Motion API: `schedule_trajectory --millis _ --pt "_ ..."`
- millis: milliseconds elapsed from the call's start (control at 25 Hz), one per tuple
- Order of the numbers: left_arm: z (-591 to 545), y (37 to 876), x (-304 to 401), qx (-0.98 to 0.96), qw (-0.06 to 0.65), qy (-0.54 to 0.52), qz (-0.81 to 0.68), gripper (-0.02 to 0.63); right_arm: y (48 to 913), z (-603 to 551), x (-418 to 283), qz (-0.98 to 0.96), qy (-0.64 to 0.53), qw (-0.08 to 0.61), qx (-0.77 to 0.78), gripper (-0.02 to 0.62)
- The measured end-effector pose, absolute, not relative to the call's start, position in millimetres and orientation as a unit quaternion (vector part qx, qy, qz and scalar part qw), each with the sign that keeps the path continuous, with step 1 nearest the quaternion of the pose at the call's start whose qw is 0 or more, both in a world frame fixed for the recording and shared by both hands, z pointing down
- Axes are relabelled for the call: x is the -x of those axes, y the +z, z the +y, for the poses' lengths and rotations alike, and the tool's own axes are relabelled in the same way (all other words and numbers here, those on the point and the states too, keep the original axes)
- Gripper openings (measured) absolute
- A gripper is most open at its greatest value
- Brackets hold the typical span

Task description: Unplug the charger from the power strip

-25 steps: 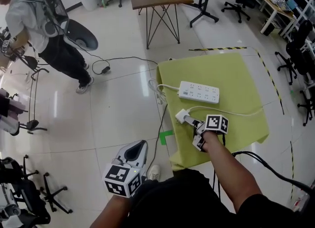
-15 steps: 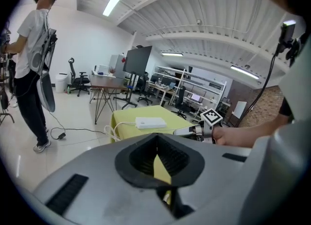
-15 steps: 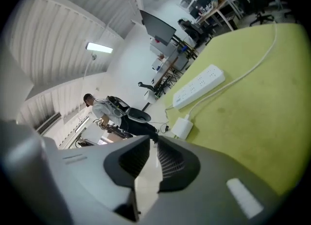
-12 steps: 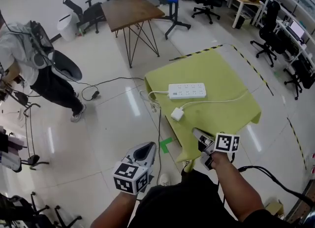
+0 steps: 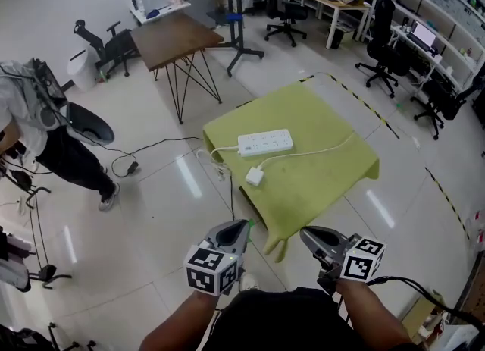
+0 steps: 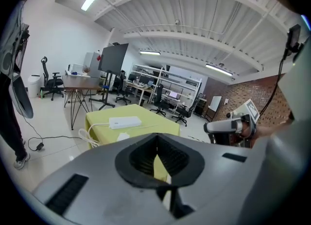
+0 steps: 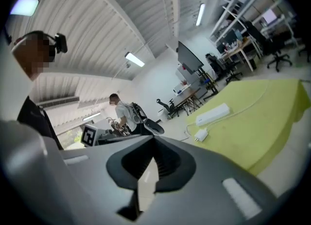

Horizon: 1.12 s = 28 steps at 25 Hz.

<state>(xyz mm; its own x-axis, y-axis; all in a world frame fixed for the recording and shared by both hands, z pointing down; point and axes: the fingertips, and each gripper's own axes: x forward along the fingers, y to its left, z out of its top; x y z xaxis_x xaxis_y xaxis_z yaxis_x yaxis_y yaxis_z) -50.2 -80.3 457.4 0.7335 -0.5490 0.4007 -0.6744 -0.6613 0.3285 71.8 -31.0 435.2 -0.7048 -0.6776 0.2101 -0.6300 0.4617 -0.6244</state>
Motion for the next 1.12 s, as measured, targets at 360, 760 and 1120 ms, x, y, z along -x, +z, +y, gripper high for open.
schedule_trajectory --millis 360,760,1120 --pt "-44 453 33 -0.887 0.225 0.113 -0.387 0.006 410 43 -94 0.891 -0.171 -0.117 0.403 0.001" --pt "24 438 19 -0.875 0.205 0.121 -0.42 0.006 409 117 -135 0.893 -0.17 -0.109 0.402 0.0" --pt "60 425 0 -0.877 0.193 0.125 -0.422 0.006 408 153 -149 0.893 -0.173 -0.094 0.404 0.0"
